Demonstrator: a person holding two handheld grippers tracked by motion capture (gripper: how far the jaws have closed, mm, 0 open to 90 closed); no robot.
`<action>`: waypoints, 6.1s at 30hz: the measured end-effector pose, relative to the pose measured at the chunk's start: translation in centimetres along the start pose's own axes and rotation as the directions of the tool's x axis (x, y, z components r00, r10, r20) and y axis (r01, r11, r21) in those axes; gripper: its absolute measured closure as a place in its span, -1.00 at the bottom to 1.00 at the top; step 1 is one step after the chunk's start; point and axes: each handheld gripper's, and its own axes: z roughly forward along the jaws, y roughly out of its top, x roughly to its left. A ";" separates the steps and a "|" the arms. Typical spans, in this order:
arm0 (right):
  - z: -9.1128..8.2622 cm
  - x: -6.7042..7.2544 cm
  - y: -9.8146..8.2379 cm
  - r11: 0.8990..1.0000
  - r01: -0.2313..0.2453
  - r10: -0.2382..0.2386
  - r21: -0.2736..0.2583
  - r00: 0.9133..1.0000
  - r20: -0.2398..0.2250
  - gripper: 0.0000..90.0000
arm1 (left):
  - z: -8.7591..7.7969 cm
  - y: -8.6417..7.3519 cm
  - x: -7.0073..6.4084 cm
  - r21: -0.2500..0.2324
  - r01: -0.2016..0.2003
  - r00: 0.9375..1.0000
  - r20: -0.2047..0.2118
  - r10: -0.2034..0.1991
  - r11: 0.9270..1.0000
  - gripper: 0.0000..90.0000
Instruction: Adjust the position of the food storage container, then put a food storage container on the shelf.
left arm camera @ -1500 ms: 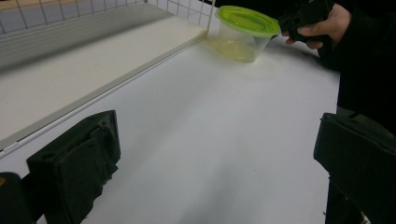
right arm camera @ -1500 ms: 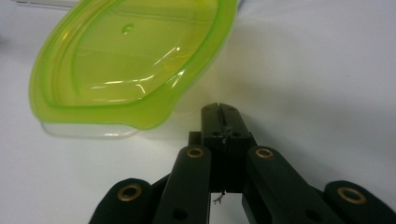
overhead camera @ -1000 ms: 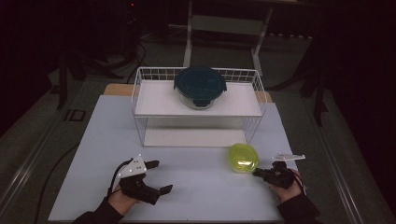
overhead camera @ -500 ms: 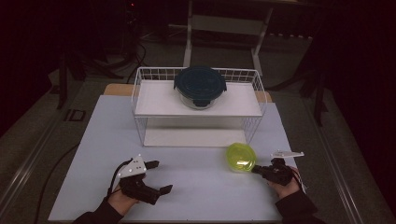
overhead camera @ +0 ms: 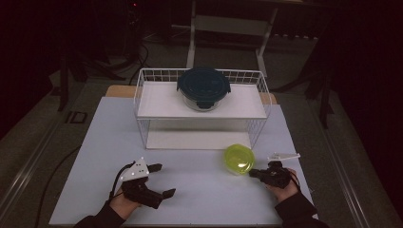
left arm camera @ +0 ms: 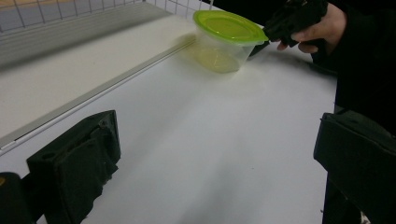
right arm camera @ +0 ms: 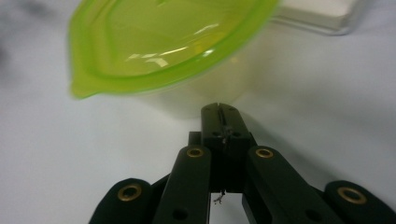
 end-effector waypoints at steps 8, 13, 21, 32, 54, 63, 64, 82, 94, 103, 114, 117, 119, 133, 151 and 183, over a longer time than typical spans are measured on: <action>0.2 -0.6 1.0 1.000 -0.010 0.010 -0.017 1.000 0.007 1.00 | 0.0 0.0 0.1 -0.002 0.003 1.000 0.000 -0.003 1.000 -0.99; 1.2 0.6 1.4 1.000 0.009 -0.009 -0.001 1.000 -0.028 1.00 | -0.1 0.0 0.1 -0.003 0.001 1.000 0.000 -0.001 1.000 -0.99; 3.0 2.7 2.3 0.998 0.053 -0.051 0.019 0.995 -0.087 1.00 | -0.1 0.0 0.1 -0.006 0.001 1.000 -0.001 -0.001 1.000 -0.99; 3.1 0.7 3.5 1.000 0.028 -0.028 0.004 1.000 -0.010 1.00 | -0.1 0.0 0.1 -0.005 0.001 1.000 -0.001 -0.001 1.000 -0.99; 6.2 4.0 4.3 0.995 0.095 -0.091 0.036 0.990 -0.106 1.00 | -0.2 0.0 0.2 -0.008 0.003 1.000 0.003 -0.003 1.000 -0.99; 6.6 3.9 4.9 0.996 0.080 -0.077 0.026 0.992 -0.097 1.00 | -0.2 -0.1 0.2 -0.008 0.004 1.000 0.004 -0.004 1.000 -0.99; 6.7 4.1 5.0 0.996 0.082 -0.079 0.031 0.992 -0.100 1.00 | -0.2 -0.1 0.2 -0.008 0.005 1.000 0.005 -0.005 1.000 -0.99; 9.1 6.6 6.1 0.991 0.124 -0.116 0.046 0.982 -0.149 1.00 | -0.3 0.0 0.2 -0.012 0.006 1.000 0.007 -0.006 1.000 -0.99; 9.8 7.4 6.5 0.988 0.148 -0.140 0.047 0.978 -0.152 1.00 | -0.4 0.0 0.3 -0.022 0.010 1.000 0.007 -0.010 1.000 -0.99; 7.7 6.9 5.9 0.985 0.169 -0.165 0.025 0.980 -0.112 0.92 | -0.6 0.2 0.2 -0.034 0.008 1.000 0.006 -0.008 0.999 -0.99; 3.0 6.8 4.3 0.984 0.173 -0.176 -0.042 0.981 -0.081 0.49 | -0.7 0.8 -0.2 -0.038 -0.017 1.000 0.018 0.018 0.999 -0.99; 2.3 7.2 4.2 0.982 0.173 -0.179 -0.069 0.980 -0.084 0.26 | -0.7 1.0 -0.3 -0.035 -0.016 1.000 0.018 0.017 0.999 -0.99; 1.8 7.5 4.4 0.983 0.160 -0.168 -0.092 0.982 -0.087 0.02 | -0.8 1.3 -0.4 -0.033 -0.016 1.000 0.017 0.016 0.999 -0.99; -0.5 8.7 7.1 0.969 0.125 -0.158 -0.214 0.977 -0.144 -0.65 | -1.3 5.1 0.2 -0.025 0.057 0.996 0.070 -0.056 0.998 -0.99; 2.8 8.0 10.4 0.987 -0.045 0.018 -0.155 0.985 -0.171 -0.68 | 2.7 7.0 4.0 0.035 0.263 0.963 0.042 -0.265 0.964 -0.99; 7.8 8.1 9.4 0.950 -0.285 0.304 0.129 0.939 -0.160 0.63 | 6.7 2.4 6.9 0.214 0.661 0.736 -0.002 -0.677 0.719 0.48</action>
